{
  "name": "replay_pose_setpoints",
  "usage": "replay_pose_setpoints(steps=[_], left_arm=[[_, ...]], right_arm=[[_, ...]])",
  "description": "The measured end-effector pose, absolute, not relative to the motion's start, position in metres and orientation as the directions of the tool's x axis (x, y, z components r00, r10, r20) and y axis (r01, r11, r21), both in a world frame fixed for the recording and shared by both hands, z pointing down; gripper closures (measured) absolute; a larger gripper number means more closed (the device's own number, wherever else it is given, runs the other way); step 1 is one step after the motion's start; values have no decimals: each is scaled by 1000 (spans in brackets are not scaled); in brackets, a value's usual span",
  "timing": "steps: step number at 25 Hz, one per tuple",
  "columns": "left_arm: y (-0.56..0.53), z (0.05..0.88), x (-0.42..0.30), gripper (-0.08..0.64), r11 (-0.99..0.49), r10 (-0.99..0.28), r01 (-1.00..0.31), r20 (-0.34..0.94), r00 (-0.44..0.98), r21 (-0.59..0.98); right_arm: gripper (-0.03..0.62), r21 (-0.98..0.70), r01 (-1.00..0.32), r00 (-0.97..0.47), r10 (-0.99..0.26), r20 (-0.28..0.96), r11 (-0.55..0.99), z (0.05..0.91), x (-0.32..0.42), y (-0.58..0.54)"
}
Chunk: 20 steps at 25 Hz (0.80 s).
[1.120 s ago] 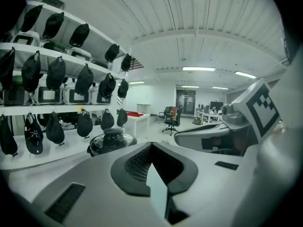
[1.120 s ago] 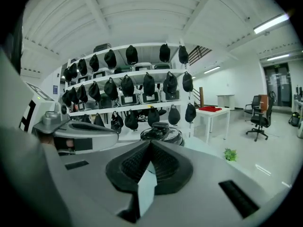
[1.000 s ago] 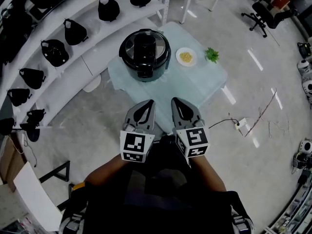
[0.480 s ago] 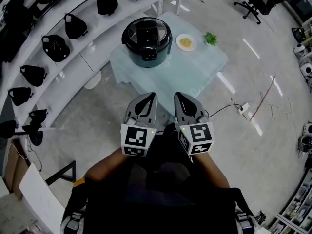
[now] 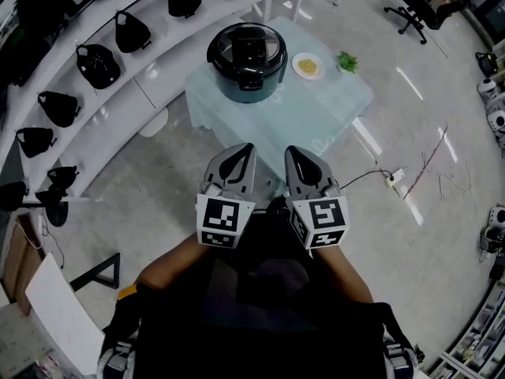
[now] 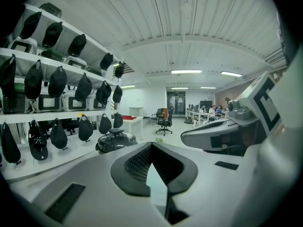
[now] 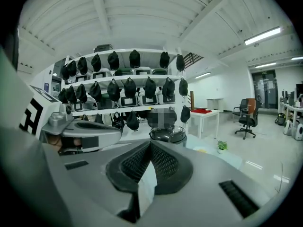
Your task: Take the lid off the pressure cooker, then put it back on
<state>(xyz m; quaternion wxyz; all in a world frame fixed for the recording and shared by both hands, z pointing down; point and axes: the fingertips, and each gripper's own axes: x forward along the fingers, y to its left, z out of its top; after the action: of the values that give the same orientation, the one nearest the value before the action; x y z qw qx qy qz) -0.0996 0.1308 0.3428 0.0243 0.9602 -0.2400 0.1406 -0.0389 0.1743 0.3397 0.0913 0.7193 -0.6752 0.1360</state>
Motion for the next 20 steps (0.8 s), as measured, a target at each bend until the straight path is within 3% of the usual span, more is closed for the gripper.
replay_pose_setpoints(steps=[20], left_arm=[[138,344,-94,554,-890,-441,-455,284,851,-19]], right_arm=[[574,-43,-996,55,-945,321,-73,341,-37,178]])
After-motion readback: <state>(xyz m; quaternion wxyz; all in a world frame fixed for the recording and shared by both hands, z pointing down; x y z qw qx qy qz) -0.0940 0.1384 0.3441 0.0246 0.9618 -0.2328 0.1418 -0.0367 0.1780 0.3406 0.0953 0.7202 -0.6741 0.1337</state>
